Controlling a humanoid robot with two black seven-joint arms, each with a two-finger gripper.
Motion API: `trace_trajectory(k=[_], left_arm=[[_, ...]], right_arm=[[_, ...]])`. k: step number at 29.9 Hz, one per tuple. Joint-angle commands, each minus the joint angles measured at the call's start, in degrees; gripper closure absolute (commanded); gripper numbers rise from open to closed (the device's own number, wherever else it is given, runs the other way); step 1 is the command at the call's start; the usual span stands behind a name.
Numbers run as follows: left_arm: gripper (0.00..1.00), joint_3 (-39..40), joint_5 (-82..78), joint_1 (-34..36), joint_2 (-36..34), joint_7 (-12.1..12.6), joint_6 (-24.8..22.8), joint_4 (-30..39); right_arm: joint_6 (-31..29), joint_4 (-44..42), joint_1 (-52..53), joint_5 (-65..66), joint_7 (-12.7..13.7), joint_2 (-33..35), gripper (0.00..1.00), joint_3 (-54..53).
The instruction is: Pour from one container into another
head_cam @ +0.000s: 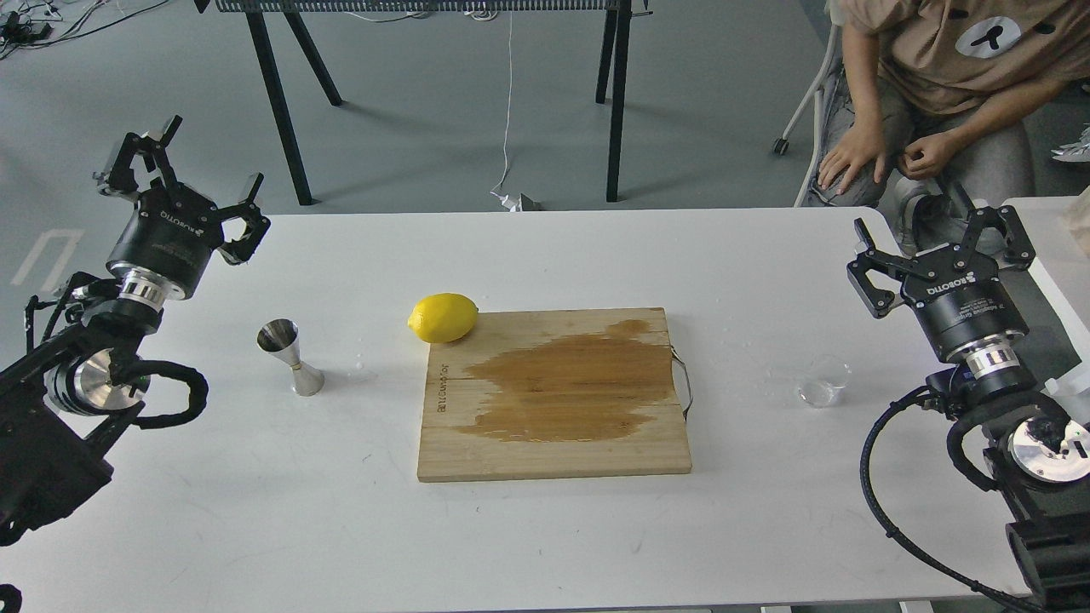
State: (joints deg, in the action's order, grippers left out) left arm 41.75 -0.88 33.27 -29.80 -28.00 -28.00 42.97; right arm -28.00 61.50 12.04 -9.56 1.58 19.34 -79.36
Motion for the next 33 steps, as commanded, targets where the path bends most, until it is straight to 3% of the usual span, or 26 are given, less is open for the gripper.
trace_trajectory(k=[1, 10, 33], left_arm=[[0.00, -0.09, 0.00, -0.05, -0.17, 0.00, 0.00, 0.00], [0.00, -0.17, 0.18, -0.05, -1.92, 0.00, 0.00, 2.55], [0.00, 1.50, 0.09, 0.13, -4.74, 0.00, 0.00, 0.53]], right_arm=[[0.00, 0.03, 0.00, -0.02, 0.00, 0.00, 0.01, -0.01], [0.00, -0.06, 0.00, -0.02, 0.00, 0.09, 0.01, -0.01], [0.00, 0.11, 0.17, -0.02, 0.00, -0.17, 0.01, 0.17]])
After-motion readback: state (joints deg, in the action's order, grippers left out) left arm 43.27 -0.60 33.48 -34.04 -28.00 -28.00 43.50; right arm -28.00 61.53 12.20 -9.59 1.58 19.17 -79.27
